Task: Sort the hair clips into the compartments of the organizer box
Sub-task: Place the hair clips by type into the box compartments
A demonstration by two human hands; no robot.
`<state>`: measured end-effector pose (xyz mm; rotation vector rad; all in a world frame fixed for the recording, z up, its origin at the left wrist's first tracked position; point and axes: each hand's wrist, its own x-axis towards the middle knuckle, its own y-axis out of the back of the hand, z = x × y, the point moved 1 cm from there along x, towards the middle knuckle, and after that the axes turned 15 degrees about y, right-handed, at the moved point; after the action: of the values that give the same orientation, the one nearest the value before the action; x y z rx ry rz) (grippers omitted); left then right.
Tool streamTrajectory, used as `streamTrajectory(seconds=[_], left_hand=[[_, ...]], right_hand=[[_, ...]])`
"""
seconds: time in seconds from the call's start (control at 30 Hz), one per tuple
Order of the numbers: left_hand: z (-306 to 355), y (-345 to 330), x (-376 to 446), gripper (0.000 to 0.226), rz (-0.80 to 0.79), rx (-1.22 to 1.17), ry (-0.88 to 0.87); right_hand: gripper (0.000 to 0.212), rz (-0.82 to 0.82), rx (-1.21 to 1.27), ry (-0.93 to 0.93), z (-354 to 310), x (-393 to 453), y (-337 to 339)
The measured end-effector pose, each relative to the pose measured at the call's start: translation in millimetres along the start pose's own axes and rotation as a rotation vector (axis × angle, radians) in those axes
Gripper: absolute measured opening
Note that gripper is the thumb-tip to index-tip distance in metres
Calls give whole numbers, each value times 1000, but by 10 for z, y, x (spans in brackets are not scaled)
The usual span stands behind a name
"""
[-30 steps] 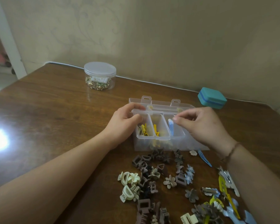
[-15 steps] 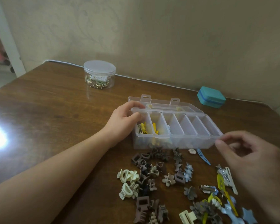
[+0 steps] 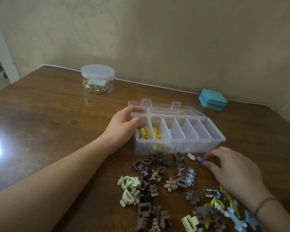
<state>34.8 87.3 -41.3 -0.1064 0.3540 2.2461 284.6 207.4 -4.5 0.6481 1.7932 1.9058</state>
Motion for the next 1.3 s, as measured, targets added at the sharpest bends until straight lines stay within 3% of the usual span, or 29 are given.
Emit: streamTrajectory(seconds=[0.07, 0.17, 0.23, 0.37, 0.47, 0.63, 0.73, 0.8, 1.03, 1.3], left_hand=[[6, -1, -2, 42, 0, 0, 1], [7, 2, -12, 41, 2, -5, 2], [9, 3, -18, 42, 2, -6, 3], [21, 1, -18, 47, -11, -7, 1], [25, 4, -21, 54, -14, -21, 1], [15, 8, -22, 56, -17, -19, -2], [9, 2, -7, 56, -4, -20, -14], [8, -2, -4, 56, -4, -21, -14], [16, -11, -11, 56, -4, -14, -14], [19, -12, -14, 58, -11, -14, -16]], right_hand=[[4, -2, 2, 13, -20, 3, 16], [11, -10, 9, 54, -63, -31, 48], [11, 5, 167, 84, -83, -78, 139], [14, 333, 561, 216, -189, 14, 382], [14, 469, 582, 261, -346, 320, 410], [8, 411, 501, 313, -444, 558, 232], [4, 480, 518, 434, -380, 389, 305], [2, 435, 511, 530, -277, 254, 355], [21, -25, 363, 679, 39, -72, 61], [18, -21, 276, 705, 110, -37, -24]])
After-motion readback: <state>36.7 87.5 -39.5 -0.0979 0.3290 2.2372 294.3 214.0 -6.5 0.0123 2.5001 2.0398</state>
